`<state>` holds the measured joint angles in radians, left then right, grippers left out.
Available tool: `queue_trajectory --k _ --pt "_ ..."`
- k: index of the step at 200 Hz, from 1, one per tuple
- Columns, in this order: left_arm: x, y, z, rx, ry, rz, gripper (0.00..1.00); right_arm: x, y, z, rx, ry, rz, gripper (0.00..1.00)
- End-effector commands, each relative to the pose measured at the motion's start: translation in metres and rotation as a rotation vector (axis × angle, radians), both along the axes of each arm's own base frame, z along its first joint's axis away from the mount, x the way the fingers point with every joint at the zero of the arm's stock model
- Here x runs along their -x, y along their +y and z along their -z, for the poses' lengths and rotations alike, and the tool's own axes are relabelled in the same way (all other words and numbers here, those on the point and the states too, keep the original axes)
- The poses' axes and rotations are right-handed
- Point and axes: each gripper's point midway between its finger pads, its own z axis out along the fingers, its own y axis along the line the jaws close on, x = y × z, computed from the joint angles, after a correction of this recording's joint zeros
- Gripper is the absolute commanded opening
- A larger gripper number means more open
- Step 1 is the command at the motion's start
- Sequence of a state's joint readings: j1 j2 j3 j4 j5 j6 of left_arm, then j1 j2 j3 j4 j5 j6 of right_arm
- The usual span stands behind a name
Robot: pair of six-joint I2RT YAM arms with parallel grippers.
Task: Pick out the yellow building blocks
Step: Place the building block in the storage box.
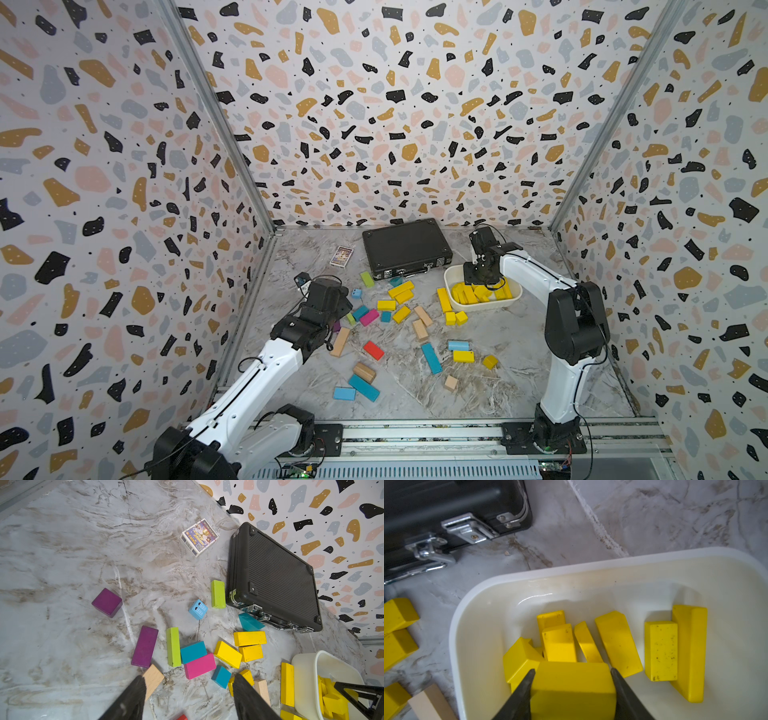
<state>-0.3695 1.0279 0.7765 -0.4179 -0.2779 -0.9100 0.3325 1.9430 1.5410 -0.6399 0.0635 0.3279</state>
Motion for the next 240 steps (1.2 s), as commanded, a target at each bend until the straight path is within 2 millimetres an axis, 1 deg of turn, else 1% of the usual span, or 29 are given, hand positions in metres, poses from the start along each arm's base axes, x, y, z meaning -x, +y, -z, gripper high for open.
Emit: queue_trajectory --k 1,13,31,52,74,89,105,130,148,162,183,197,214,228,240 --pt "-0.006 -0.002 -0.009 0.017 -0.021 -0.003 0.67 0.007 -0.004 0.009 0.018 0.060 -0.002 0.52" --pt "-0.007 -0.002 -0.009 0.016 -0.021 -0.004 0.68 0.007 -0.005 0.007 0.018 0.055 -0.002 0.54" --pt "-0.009 -0.002 -0.009 0.017 -0.026 -0.004 0.67 0.009 -0.006 -0.002 0.021 0.045 -0.009 0.56" --pt "-0.010 -0.003 -0.008 0.014 -0.024 -0.001 0.68 0.016 -0.010 -0.021 0.024 0.020 -0.018 0.58" --pt "-0.011 -0.004 -0.006 0.011 -0.019 0.002 0.68 0.034 -0.018 -0.042 0.035 -0.005 -0.026 0.60" --pt "-0.012 -0.005 -0.004 0.011 -0.016 0.006 0.68 0.052 -0.023 -0.048 0.032 0.004 -0.028 0.60" --pt "-0.013 -0.006 -0.003 0.014 -0.014 0.011 0.68 0.082 -0.028 -0.045 0.007 0.042 -0.016 0.59" --pt "-0.016 -0.009 -0.001 0.022 -0.013 0.020 0.68 0.139 -0.035 -0.030 -0.053 0.122 0.049 0.59" --pt "-0.018 -0.013 0.001 0.027 -0.008 0.030 0.68 0.175 -0.041 -0.022 -0.082 0.161 0.137 0.59" --pt "-0.021 -0.016 0.002 0.033 -0.002 0.039 0.68 0.198 -0.048 -0.023 -0.121 0.185 0.277 0.59" --pt "-0.024 -0.021 0.000 0.046 0.006 0.059 0.68 0.222 -0.060 -0.034 -0.163 0.237 0.531 0.56" --pt "-0.025 -0.024 0.001 0.057 0.014 0.066 0.68 0.233 -0.061 -0.035 -0.186 0.284 0.631 0.56" --pt "-0.026 -0.027 -0.001 0.068 0.016 0.079 0.67 0.242 -0.060 -0.027 -0.196 0.339 0.710 0.56" --pt "-0.025 -0.028 -0.003 0.070 0.019 0.085 0.67 0.248 -0.058 -0.014 -0.192 0.392 0.749 0.58" --pt "-0.022 -0.027 -0.004 0.069 0.021 0.084 0.67 0.251 -0.052 -0.004 -0.200 0.438 0.762 0.58"
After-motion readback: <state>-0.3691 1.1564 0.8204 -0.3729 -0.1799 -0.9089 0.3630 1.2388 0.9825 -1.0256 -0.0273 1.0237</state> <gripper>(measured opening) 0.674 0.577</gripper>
